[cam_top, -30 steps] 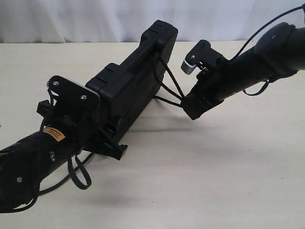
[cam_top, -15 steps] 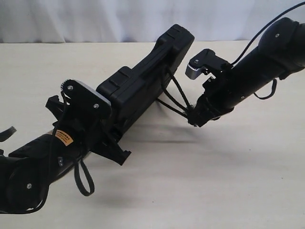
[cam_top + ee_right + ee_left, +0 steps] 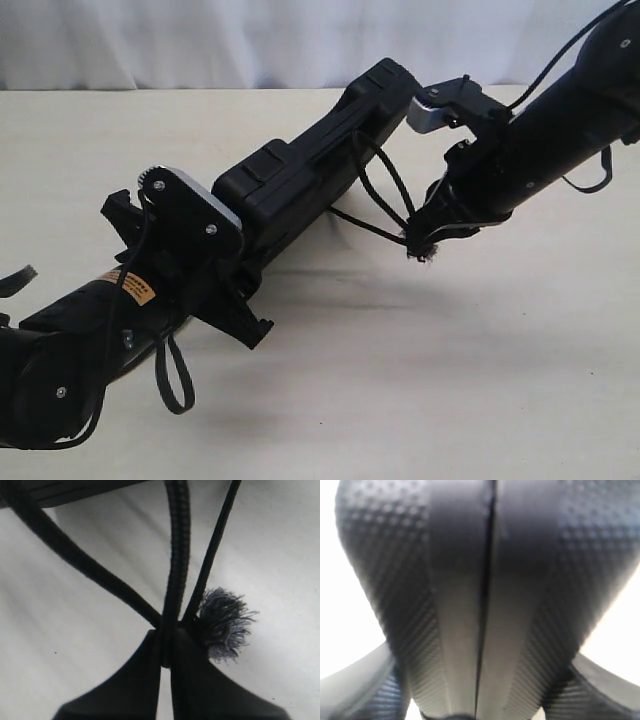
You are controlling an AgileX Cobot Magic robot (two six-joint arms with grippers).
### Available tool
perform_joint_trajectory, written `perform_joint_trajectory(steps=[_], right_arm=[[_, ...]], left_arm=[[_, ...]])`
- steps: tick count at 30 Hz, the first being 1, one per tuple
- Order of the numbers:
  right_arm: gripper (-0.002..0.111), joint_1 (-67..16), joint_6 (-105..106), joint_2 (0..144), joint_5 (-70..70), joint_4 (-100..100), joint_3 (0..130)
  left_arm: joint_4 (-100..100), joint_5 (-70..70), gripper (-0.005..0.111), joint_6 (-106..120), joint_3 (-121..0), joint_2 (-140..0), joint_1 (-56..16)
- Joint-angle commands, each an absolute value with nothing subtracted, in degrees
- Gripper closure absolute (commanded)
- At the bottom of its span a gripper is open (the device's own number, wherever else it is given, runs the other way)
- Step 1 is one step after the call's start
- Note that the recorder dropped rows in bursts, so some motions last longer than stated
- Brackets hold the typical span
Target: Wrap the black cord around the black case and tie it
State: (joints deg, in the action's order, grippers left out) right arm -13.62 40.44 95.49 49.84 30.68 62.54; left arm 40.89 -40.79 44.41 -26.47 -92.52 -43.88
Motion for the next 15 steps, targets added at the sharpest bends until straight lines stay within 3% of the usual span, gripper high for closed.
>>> perform_joint_trajectory(steps=[1,15], right_arm=[[0.104,-13.49,38.62,94.30,51.91,31.69,62.43],[0.104,-13.49,30.83,96.07,48.72,27.78,60.24]], left_arm=[[40.09,-46.03,0.107,44.77,-27.05,-92.20,-43.84],[39.48,-45.39,0.107,44.77,-27.05,-92.20,-43.84]])
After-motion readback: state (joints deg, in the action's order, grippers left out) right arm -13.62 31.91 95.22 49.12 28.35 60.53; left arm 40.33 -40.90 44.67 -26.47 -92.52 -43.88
